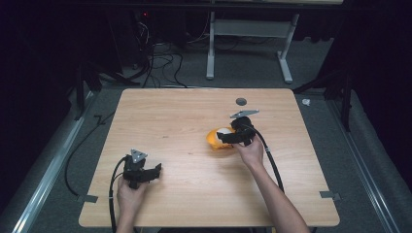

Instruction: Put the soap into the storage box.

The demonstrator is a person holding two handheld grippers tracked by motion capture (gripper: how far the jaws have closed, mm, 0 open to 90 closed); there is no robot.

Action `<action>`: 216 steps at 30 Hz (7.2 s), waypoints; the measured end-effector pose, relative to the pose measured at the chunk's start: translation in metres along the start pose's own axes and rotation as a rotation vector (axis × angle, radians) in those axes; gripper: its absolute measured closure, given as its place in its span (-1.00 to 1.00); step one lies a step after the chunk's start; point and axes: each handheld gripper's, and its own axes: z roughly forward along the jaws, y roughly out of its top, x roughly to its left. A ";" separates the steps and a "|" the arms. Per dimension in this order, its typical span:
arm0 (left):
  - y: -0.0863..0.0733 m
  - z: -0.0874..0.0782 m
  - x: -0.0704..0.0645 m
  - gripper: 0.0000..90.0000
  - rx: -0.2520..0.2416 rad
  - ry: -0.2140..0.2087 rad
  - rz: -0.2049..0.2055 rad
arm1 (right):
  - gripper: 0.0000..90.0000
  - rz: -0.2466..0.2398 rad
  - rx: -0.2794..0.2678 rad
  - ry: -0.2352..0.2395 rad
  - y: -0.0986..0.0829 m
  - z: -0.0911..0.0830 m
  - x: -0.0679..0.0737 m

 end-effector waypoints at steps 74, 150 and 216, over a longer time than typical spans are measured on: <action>0.000 0.000 0.000 -0.55 0.002 0.001 0.002 | -0.36 0.029 -0.125 -0.106 -0.027 -0.084 -0.036; 0.000 0.000 0.000 -0.55 -0.001 0.002 0.002 | -0.34 0.188 -0.195 -0.144 -0.112 -0.123 -0.050; 0.000 0.000 0.000 -0.55 0.000 0.001 0.002 | -0.33 0.086 -0.040 -0.137 -0.129 -0.064 -0.014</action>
